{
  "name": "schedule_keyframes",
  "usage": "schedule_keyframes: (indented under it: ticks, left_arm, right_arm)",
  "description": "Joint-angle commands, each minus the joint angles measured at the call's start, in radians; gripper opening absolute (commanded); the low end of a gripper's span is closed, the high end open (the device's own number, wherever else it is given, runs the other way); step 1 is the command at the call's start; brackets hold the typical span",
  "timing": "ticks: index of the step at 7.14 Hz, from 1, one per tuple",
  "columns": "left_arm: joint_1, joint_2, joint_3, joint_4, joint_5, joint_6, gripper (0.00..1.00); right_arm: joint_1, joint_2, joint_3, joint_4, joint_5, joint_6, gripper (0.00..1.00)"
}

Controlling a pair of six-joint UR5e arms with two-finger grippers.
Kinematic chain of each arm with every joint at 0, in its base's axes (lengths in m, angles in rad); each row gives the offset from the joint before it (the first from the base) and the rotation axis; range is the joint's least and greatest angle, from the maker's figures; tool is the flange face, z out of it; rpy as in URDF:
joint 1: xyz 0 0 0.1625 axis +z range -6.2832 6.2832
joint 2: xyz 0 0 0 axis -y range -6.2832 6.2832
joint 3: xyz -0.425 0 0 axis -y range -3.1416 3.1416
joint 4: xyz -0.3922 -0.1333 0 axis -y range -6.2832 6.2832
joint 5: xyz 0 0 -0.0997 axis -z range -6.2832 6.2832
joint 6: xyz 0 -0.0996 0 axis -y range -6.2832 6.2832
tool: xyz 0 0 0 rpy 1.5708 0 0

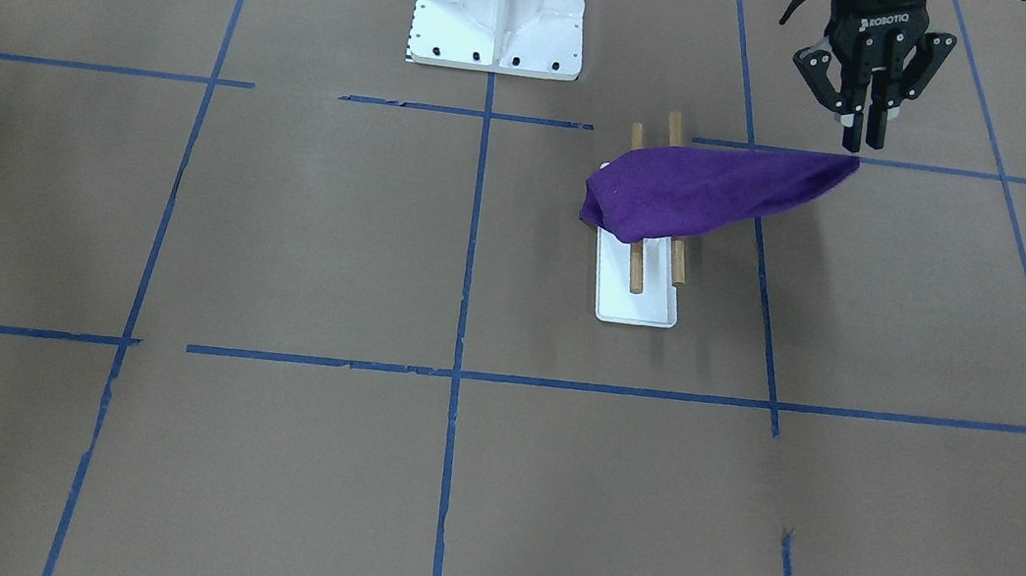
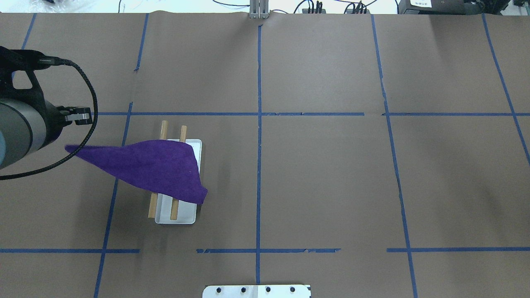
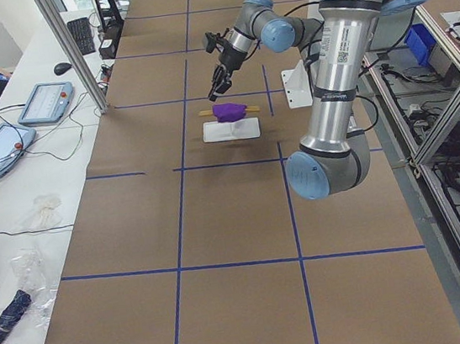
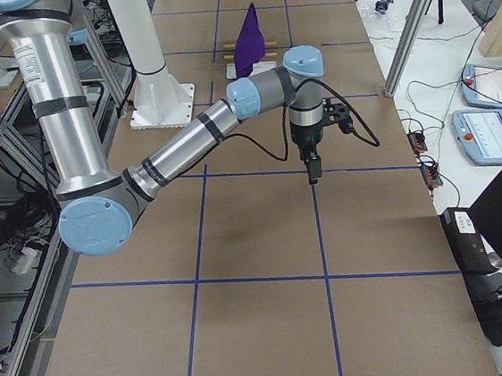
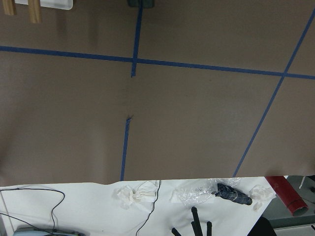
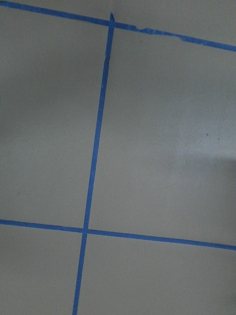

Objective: Hang towel on rack

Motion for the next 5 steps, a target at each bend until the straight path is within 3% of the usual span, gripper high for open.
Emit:
schedule_keyframes:
  ticks: [1, 4, 5]
  left_arm:
    - [-0.01, 0.036, -0.003, -0.004, -0.002, 0.119, 1.0]
    - [-0.128, 0.04, 0.008, -0.016, -0.057, 0.403, 1.0]
    - [-0.227, 0.035, 0.037, -0.063, -0.179, 0.583, 1.0]
  right_arm:
    - [0.005, -0.023, -0.003, 0.001, -0.002, -0.056, 1.0]
    - [0.037, -0.069, -0.026, 0.006, 0.0, -0.195, 1.0]
    - [0.058, -0.094, -0.037, 0.007, 0.006, -0.249, 1.0]
